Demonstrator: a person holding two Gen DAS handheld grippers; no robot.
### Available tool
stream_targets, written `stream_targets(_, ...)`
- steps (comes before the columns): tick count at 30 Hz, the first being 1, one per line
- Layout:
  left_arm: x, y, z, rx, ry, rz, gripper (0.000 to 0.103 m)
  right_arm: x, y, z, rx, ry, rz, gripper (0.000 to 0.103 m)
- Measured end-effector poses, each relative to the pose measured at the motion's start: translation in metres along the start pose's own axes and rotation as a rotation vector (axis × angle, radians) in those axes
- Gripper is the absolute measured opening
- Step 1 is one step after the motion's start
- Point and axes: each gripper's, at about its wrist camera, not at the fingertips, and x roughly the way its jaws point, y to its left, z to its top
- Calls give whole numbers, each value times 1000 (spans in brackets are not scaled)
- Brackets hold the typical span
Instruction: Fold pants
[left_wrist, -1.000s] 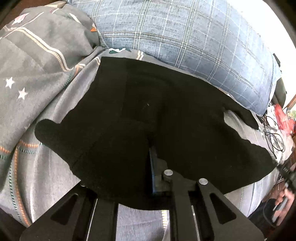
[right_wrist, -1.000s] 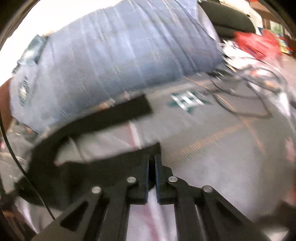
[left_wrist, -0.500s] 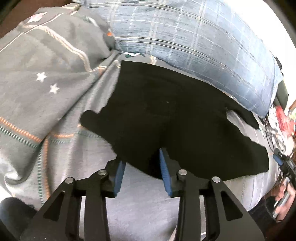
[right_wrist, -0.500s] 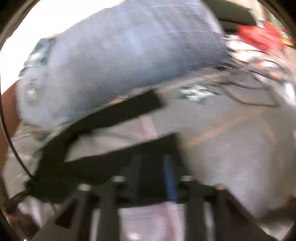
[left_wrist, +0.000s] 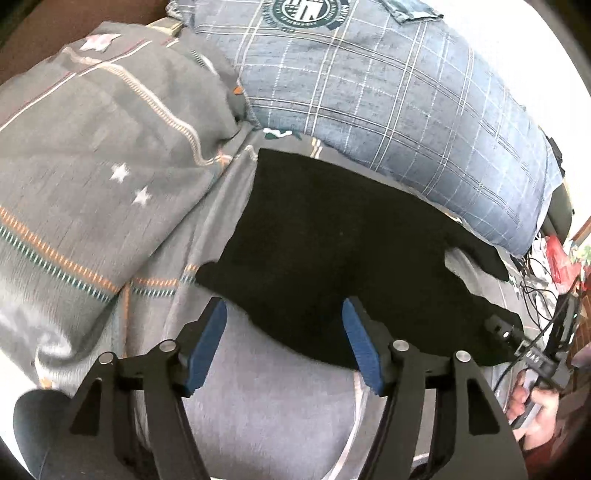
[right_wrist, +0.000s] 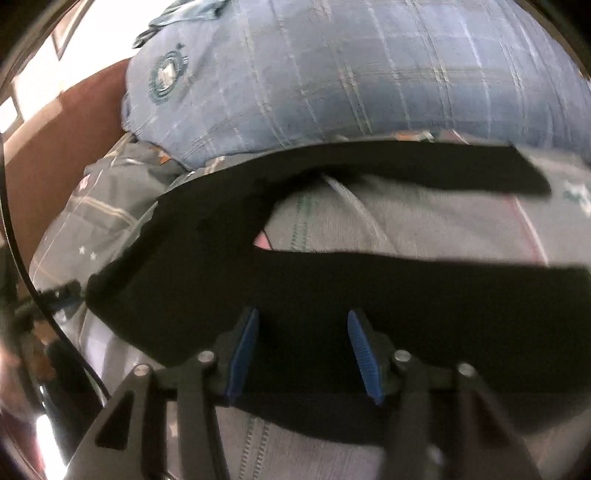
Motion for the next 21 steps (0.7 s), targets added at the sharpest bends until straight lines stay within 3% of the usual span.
stream_targets(3,14,-12,18,29,5,-35,77,-6,-5,25,-18,-48,5,52)
stream_targets(4,20,-17,25,49,10,-48,82,-8,-5,36,-27,-69,8,55)
stream_targets(7,40,-36,51,135,17,-56,82,-2,-3,70,-81,-128,19,72)
stream_targets(12,76,-51,87,225,39,-53,82,36,11,112,-232,-83,19,73)
stream_targets(15,95,-52,102,245,47,-13,82,63,20,131,-301,-49,-9,73)
stream_targets(21,123,-50,121,245,58,6,82,96,22,147,-323,-25,-4,73)
